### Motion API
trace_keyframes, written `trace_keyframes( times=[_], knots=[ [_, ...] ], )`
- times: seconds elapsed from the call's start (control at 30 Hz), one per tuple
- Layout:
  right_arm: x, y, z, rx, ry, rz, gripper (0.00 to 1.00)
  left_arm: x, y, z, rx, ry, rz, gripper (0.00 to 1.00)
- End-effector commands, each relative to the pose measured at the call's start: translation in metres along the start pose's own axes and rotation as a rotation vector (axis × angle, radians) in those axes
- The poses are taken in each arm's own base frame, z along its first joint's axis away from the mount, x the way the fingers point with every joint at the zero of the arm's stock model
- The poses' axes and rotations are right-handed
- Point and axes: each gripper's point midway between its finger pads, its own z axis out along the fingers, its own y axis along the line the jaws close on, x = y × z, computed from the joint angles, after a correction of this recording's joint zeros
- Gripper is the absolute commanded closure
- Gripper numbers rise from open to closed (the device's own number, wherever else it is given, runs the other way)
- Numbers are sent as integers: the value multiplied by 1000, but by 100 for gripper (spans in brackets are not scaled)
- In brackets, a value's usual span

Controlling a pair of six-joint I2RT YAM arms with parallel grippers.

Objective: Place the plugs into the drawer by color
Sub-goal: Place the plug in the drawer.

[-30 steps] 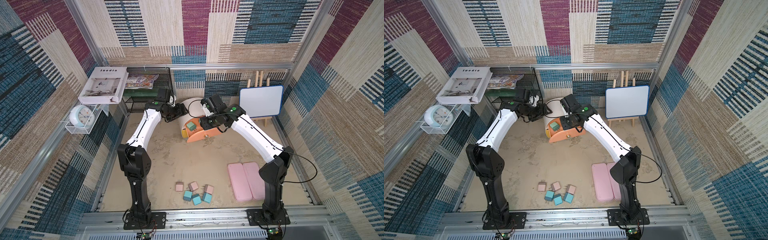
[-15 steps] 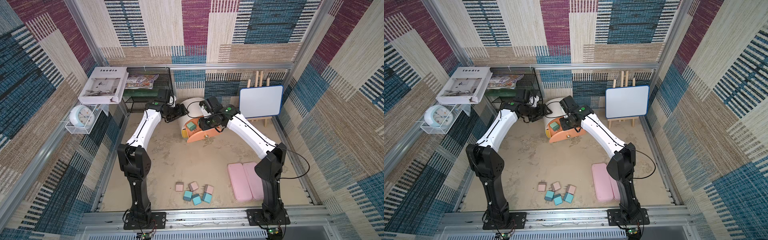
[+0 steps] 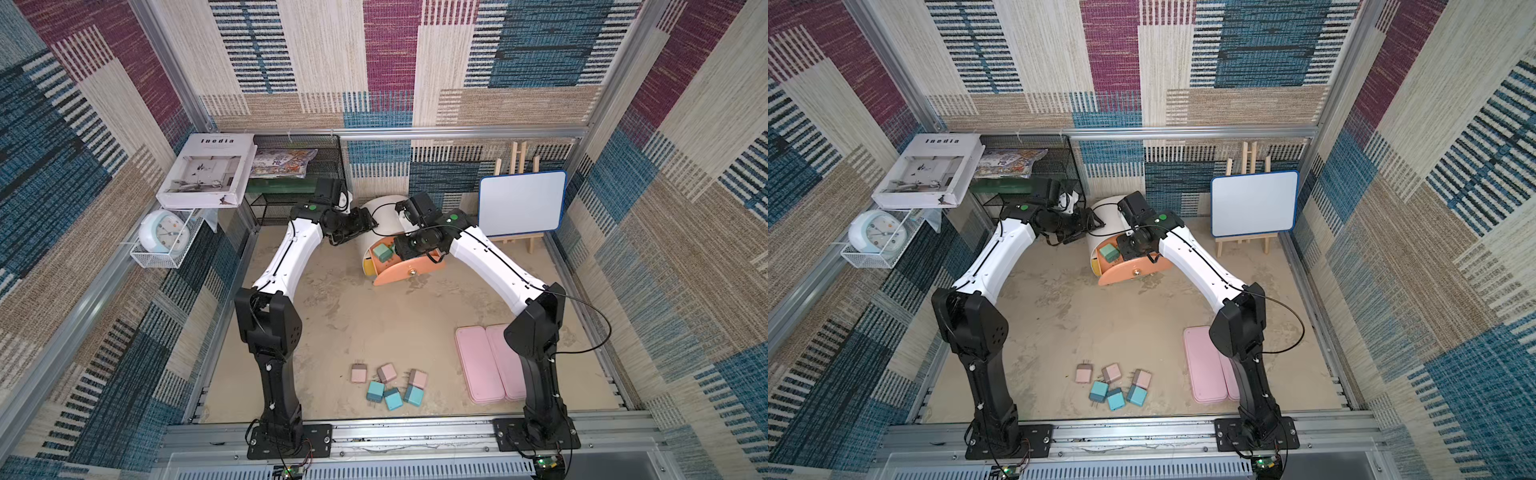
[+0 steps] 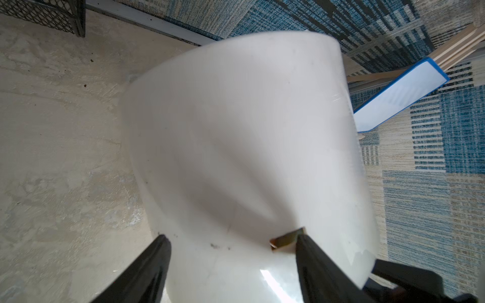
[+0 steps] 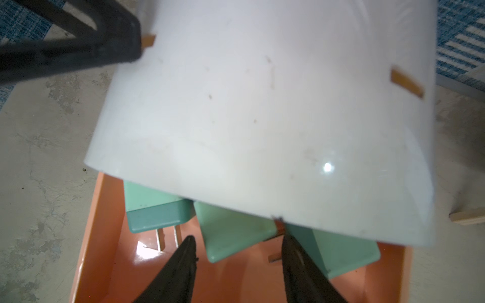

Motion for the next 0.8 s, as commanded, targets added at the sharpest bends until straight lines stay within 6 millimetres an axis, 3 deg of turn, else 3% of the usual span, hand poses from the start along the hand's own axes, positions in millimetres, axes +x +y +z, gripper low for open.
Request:
trace_keyframes(
  times=[0.0, 0.2, 0.33, 0.57, 0.77],
  knots=[
    [-12, -2, -13, 6, -50, -15, 40, 3, -3, -3, 5, 8, 24, 22],
    [-38, 5, -69, -47, -173, -47, 39, -10, -19, -24, 26, -49, 113, 21],
    [-38, 13, -110, -66, -305, -97, 39, -29, -37, -43, 48, -122, 197, 21],
    [10, 27, -139, -26, -547, -207, 38, -57, -72, -47, 49, -235, 447, 21],
    [63, 33, -123, -42, -643, -234, 37, -79, -90, -33, 67, -296, 633, 16]
  ],
)
